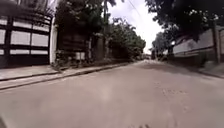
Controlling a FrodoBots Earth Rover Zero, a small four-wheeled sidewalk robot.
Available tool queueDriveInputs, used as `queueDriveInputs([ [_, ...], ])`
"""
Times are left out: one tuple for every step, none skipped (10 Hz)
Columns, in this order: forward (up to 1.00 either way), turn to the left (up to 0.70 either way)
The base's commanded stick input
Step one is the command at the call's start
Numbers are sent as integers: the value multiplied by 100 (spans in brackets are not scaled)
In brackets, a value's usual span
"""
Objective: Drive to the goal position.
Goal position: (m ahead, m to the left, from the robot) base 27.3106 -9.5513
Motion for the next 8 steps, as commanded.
queueDriveInputs([
  [70,-4],
  [70,-15],
  [70,-25],
  [70,-17],
  [70,-3],
  [70,0],
  [70,0],
  [70,0],
])
